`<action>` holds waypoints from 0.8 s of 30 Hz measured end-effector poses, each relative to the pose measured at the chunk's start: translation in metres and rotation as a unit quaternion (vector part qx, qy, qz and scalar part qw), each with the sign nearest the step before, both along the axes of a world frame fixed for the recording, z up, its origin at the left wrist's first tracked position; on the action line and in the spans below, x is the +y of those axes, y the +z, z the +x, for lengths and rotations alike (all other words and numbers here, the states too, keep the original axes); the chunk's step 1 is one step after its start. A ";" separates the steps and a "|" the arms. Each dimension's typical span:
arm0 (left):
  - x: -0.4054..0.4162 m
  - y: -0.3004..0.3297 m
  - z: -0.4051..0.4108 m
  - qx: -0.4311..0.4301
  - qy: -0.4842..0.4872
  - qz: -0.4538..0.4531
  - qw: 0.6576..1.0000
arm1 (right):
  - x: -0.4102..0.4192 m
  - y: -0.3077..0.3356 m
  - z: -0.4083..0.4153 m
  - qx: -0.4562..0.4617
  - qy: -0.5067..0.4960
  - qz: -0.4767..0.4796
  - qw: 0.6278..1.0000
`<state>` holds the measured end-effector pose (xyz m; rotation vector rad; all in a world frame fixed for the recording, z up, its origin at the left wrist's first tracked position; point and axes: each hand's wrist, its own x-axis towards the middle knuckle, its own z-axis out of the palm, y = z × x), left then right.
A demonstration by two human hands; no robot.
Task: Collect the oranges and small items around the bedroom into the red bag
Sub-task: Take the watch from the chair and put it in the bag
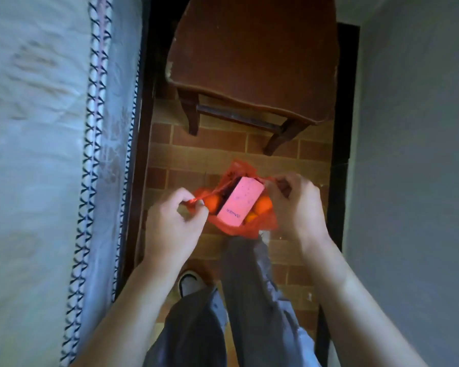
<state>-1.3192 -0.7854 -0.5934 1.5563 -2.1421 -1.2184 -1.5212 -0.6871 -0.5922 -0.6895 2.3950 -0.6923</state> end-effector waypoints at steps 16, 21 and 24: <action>0.025 0.308 0.094 -0.008 0.024 -0.150 0.988 | 0.012 0.322 0.068 0.086 0.096 -0.031 0.991; 0.022 0.391 0.118 0.014 0.050 -0.239 0.970 | 0.002 0.416 0.088 0.147 0.114 -0.103 0.977; 0.018 0.442 0.127 0.042 0.092 -0.286 0.953 | -0.007 0.470 0.101 0.175 0.130 -0.145 0.965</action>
